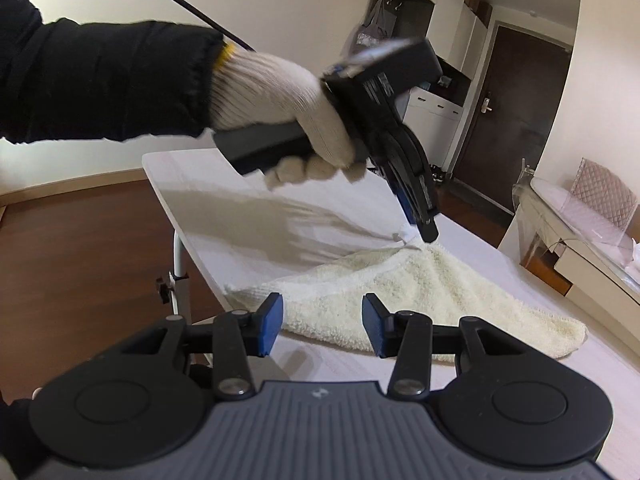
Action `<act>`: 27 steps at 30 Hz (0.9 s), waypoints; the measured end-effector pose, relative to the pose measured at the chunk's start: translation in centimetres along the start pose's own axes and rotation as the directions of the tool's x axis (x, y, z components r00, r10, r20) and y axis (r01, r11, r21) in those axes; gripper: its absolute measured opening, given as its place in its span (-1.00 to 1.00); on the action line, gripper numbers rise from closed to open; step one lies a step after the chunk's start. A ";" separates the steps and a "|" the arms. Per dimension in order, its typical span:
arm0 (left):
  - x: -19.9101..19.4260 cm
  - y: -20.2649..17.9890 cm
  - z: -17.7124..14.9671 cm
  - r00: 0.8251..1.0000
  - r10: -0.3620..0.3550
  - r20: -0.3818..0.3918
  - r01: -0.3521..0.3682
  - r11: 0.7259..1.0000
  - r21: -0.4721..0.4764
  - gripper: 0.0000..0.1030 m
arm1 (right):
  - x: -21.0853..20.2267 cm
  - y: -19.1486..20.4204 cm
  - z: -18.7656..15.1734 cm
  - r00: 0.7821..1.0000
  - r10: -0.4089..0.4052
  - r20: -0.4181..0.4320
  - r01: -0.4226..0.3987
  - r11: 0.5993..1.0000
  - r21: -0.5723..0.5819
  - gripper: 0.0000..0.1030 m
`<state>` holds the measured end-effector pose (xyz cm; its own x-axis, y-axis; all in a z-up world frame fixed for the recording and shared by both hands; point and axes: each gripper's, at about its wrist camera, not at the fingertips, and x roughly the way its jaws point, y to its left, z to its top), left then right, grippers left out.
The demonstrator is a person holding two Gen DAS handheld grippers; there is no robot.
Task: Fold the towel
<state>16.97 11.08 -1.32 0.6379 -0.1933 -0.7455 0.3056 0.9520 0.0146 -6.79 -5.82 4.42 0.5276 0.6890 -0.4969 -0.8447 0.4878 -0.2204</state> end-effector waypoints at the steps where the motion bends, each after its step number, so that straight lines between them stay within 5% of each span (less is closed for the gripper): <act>1: 0.2 0.1 0.0 1.000 0.002 0.000 -0.002 1.000 0.001 -0.59 | -0.1 0.1 0.1 1.000 -0.001 0.001 0.001 1.000 0.001 -0.08; 6: 0.0 0.8 0.3 0.999 -0.014 0.036 0.015 1.000 -0.006 -0.91 | -0.1 0.2 0.7 1.000 0.018 0.003 -0.018 1.000 0.011 -0.08; 13: 0.1 1.5 1.2 0.999 -0.021 0.035 0.021 1.000 0.008 -0.90 | 0.1 1.4 0.8 0.999 0.046 0.014 -0.046 0.999 0.002 -0.07; 17: 0.7 1.6 0.8 0.999 -0.028 0.022 0.028 1.000 -0.001 -0.68 | 0.1 1.5 0.4 0.999 0.046 0.012 -0.047 0.999 0.004 -0.07; 27: -0.1 1.6 0.8 0.998 -0.044 0.045 0.043 0.999 0.023 -0.85 | 0.0 2.1 0.6 0.999 0.043 0.013 -0.043 0.999 -0.003 -0.07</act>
<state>18.02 12.46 -0.70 0.6553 -0.2455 -0.7143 0.3492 0.9371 -0.0018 -8.53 -4.44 4.45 0.4923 0.7161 -0.4948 -0.8666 0.4567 -0.2012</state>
